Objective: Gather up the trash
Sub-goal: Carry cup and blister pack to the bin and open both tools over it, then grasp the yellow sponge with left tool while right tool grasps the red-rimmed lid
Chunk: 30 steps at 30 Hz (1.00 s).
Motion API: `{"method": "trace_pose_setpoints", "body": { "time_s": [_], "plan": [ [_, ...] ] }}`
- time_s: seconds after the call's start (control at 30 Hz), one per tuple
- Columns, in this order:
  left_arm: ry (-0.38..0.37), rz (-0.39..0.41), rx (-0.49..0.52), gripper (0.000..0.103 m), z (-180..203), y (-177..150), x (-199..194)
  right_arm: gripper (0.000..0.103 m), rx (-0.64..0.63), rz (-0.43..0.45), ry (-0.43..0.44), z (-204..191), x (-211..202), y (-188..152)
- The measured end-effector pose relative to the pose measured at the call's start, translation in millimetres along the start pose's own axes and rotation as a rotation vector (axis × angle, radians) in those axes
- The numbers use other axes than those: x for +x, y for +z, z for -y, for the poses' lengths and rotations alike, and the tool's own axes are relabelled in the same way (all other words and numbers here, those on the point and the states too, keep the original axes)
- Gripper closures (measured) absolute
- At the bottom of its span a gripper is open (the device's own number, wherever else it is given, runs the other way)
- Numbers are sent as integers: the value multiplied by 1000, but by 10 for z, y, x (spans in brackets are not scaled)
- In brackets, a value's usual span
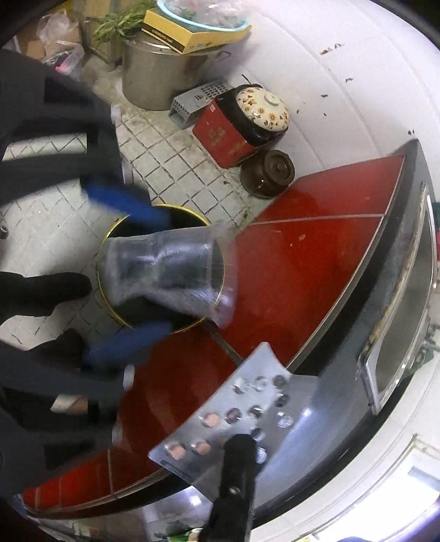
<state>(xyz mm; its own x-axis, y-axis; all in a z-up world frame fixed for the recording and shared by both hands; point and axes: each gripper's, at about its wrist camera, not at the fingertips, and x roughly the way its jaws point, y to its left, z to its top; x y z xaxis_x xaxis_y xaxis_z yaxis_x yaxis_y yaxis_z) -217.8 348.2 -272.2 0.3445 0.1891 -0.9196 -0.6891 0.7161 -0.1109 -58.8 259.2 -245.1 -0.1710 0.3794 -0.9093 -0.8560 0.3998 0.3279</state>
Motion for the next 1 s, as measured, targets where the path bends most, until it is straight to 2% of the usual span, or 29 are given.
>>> {"method": "trace_pose_setpoints", "body": {
  "time_s": [0.03, 0.07, 0.1, 0.13, 0.47, 0.67, 0.73, 0.8, 0.83, 0.9, 1.0],
  "plan": [
    [-2, 5, -10, 32, -27, 6, -8, 89, 0, -6, 0, 1, 36, 21],
    [-8, -1, -21, 32, -53, 9, -7, 71, 1, -7, 3, -1, 50, 35],
    [-9, -6, -26, 32, -69, 8, -5, 43, 2, 7, 0, 0, 35, 34],
    [-11, -8, -28, 32, -85, 6, -6, 34, -1, 23, 3, -3, 19, 30],
    [2, 9, -30, 29, -107, -35, -130, 32, -13, 29, 27, -55, -59, 71],
    [6, 34, 13, 26, 26, 31, -267, 32, 21, 75, 23, 67, -337, 21],
    [1, 50, 38, 19, 124, 93, -355, 31, 36, 88, 16, 154, -498, -14],
    [-2, 92, 71, 12, 294, 184, -504, 26, 58, 117, 8, 281, -729, -81],
    [-12, 111, 96, 10, 409, 234, -573, 24, 79, 159, -17, 404, -952, -153],
    [-45, 133, 162, 9, 679, 325, -666, 20, 115, 215, -62, 588, -1250, -281],
    [-104, 159, 310, 9, 1273, 484, -765, 19, 240, 330, -157, 1083, -1895, -644]
  ]
}}
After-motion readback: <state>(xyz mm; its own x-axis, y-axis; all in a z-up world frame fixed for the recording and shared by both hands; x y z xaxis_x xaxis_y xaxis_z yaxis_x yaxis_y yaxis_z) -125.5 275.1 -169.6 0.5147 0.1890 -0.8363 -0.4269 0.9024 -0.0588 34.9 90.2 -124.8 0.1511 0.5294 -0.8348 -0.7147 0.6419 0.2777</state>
